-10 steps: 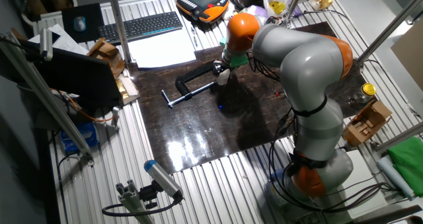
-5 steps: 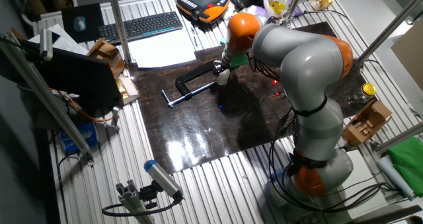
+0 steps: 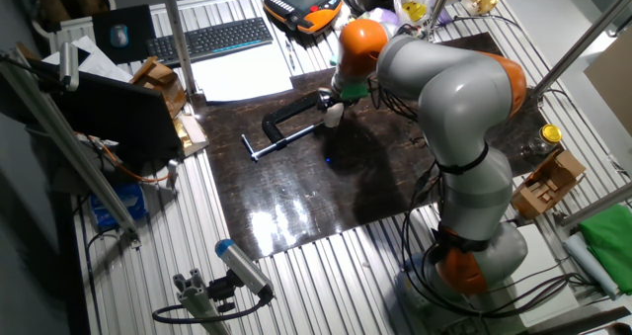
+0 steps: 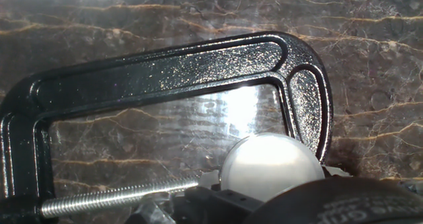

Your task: Screw the lid onto the jar

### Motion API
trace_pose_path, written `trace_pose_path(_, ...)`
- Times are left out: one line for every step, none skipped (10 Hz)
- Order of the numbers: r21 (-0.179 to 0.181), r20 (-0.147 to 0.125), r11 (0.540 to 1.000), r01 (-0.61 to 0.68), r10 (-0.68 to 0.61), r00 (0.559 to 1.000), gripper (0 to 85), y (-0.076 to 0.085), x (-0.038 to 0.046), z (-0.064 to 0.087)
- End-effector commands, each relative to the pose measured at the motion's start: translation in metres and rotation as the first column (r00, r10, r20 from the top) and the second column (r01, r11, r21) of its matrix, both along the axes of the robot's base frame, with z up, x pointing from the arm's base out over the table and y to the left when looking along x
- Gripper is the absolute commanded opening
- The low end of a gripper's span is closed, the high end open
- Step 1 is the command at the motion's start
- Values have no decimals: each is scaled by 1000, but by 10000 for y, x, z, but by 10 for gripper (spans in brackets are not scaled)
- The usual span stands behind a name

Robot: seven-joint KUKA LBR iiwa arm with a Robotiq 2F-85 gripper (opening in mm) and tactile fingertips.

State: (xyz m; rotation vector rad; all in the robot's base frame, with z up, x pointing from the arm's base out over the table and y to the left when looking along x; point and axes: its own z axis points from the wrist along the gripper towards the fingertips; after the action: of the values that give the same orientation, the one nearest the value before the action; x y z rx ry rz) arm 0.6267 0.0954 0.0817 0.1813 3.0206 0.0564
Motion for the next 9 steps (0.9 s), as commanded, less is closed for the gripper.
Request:
trace_pose_path(-4, 1, 1000, 16, -16, 1000, 710, -2, -1, -1)
trace_pose_path(-4, 1, 999, 39, -39, 999, 710, -2, 0, 0)
trace_pose_path(-1, 0, 998, 63, -63, 998, 713, -1, 1, -5)
trace_pose_path(3, -4, 996, 91, -91, 996, 713, 0, 3, -12)
trace_pose_path(2, -6, 995, 104, -104, 995, 713, 1, 5, -16)
trace_pose_path(-1, -7, 994, 112, -112, 994, 713, 0, 3, -12)
trace_pose_path(-5, -9, 992, 130, -130, 991, 713, -1, 2, -9)
trace_pose_path(-8, -8, 988, 156, -156, 988, 713, -1, 2, -10)
trace_pose_path(-9, -8, 984, 178, -178, 984, 713, -1, 1, -13)
